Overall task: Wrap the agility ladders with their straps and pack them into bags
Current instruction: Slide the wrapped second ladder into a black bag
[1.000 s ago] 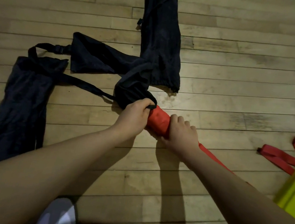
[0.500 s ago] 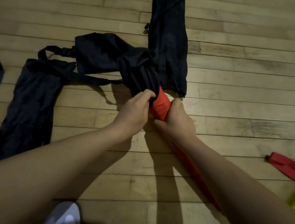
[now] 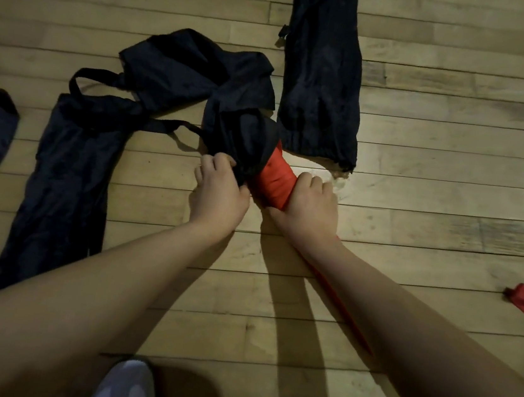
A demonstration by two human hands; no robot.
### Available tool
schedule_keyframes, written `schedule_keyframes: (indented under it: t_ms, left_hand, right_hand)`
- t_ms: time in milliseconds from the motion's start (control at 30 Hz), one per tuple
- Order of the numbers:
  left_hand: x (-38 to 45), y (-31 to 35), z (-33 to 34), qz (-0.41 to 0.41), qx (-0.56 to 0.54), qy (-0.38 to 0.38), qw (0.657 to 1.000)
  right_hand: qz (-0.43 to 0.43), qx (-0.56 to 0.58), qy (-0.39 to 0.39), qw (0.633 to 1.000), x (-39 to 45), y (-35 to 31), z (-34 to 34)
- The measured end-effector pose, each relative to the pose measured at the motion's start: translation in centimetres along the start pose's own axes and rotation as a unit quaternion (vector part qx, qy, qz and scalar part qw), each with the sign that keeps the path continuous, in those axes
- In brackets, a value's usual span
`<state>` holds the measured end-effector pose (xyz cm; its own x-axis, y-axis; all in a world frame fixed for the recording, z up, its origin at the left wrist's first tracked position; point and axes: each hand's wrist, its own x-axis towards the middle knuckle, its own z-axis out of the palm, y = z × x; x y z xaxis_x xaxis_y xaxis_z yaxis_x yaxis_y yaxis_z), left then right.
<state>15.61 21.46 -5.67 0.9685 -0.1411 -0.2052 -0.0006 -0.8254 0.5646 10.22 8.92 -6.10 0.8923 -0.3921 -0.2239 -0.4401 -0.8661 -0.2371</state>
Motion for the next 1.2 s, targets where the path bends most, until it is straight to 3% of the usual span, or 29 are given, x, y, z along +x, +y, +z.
schedule_keyframes:
  t_ms: [100,267,400,567,767,1033,1200]
  left_hand:
    - [-0.3,0.2,0.0,-0.009,-0.011,-0.015,1.000]
    - [-1.2,1.1,-0.6,0.102,-0.065,-0.049,0.991]
    - [-0.7,2.7,-0.4,0.130,-0.066,-0.065,0.987]
    - [1.1,4.7,-0.8,0.161,0.073,-0.019,0.984]
    - [1.2,6.9,-0.1,0.270,0.211,-0.028,0.939]
    - [-1.7,2.7,-0.2,0.315,0.007,-0.090,0.945]
    - [-3.3,-0.2,-0.5,0.240,-0.099,-0.181,0.949]
  right_hand:
    - [-0.014,-0.027,0.003,1.000,-1.3,1.3,0.0]
    - [0.025,-0.027,-0.042,0.998,-3.7,3.6,-0.4]
    - [0.019,0.007,-0.053,0.998,-3.9,3.7,-0.9]
    - [-0.005,0.052,-0.026,0.998,-4.9,3.2,-1.3]
    - [-0.014,0.093,-0.016,0.995,-4.5,2.0,-1.5]
    - [0.041,0.208,0.016,0.977,-3.0,1.8,-1.5]
    - [0.085,0.263,0.024,0.961,-1.1,1.1,-0.8]
